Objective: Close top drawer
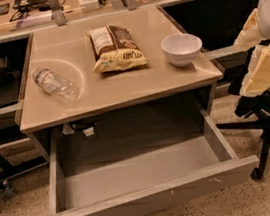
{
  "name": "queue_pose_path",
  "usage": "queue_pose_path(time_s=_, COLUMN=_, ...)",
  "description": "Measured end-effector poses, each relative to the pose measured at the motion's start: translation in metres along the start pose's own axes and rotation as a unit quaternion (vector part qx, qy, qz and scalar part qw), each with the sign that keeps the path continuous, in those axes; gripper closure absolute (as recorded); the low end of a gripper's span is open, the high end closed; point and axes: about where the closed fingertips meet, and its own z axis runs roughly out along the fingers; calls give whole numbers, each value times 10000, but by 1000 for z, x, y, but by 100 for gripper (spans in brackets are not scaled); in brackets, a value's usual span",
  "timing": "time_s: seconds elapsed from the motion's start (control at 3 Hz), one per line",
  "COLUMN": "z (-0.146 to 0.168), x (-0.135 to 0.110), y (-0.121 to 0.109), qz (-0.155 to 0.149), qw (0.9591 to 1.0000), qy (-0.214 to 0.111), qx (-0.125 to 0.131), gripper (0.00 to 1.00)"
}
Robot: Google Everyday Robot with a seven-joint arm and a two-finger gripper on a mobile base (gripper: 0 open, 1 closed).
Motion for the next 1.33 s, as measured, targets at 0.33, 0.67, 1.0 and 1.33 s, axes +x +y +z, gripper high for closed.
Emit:
queue_pose_path(time_s=0.33, z=0, x=0, y=0, qz=0, qw=10000, qy=0, qx=0, gripper=60)
queue_pose_path(time_s=0.67, z=0, x=0, y=0, qz=0, qw=10000, qy=0, qx=2, gripper=83)
queue_pose_path(time_s=1.0, z=0, x=0, y=0, qz=0, qw=10000, qy=0, qx=3, gripper=100)
queue_pose_path(time_s=1.33, z=-3, x=13, y=25, qz=119, qw=9997, qy=217, qx=37, gripper=100)
